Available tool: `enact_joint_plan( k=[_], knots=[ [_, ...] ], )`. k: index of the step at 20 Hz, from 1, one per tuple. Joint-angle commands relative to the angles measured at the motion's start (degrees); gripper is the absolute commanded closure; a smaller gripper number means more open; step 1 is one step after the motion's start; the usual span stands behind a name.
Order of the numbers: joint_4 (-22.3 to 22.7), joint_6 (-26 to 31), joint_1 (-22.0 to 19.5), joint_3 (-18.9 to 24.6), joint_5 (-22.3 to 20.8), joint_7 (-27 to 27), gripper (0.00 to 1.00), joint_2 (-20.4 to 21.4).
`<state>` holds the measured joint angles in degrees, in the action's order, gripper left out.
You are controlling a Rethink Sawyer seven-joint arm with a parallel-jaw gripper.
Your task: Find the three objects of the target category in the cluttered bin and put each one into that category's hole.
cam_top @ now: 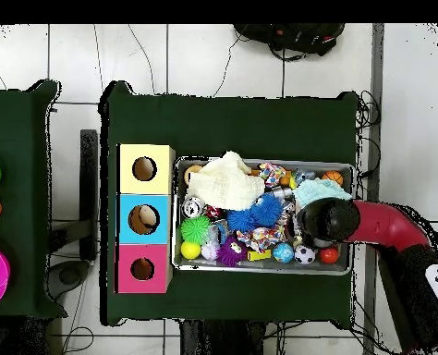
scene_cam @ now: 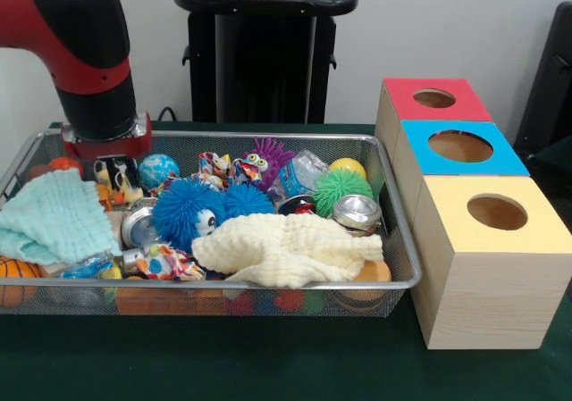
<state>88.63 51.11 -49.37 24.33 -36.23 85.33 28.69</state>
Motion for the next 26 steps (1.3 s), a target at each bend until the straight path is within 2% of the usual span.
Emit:
enact_joint_plan(
  k=[1, 5, 10, 12, 14, 17, 22, 26],
  knots=[
    [-11.6, 23.0, 6.3, 2.9, 4.1, -9.3, 1.0, 5.8],
    [-18.6, 32.0, 8.9, 3.0, 4.3, -8.7, 1.0, 3.4],
    [-24.9, 36.3, 10.8, 3.2, 3.4, -8.3, 1.0, -0.5],
    [-26.0, 37.5, 11.4, 3.1, 3.5, -7.7, 1.0, -0.9],
    [-24.9, 37.9, 12.1, 2.5, 4.4, -5.7, 1.0, 0.4],
    [-20.8, 38.3, 13.3, 1.2, 7.0, -1.4, 1.0, 4.5],
    [-10.6, 36.2, 14.7, -1.6, 12.2, 4.5, 1.0, 12.9],
    [-3.7, 35.7, 15.1, -3.6, 16.3, 5.6, 1.0, 19.2]
  ],
)
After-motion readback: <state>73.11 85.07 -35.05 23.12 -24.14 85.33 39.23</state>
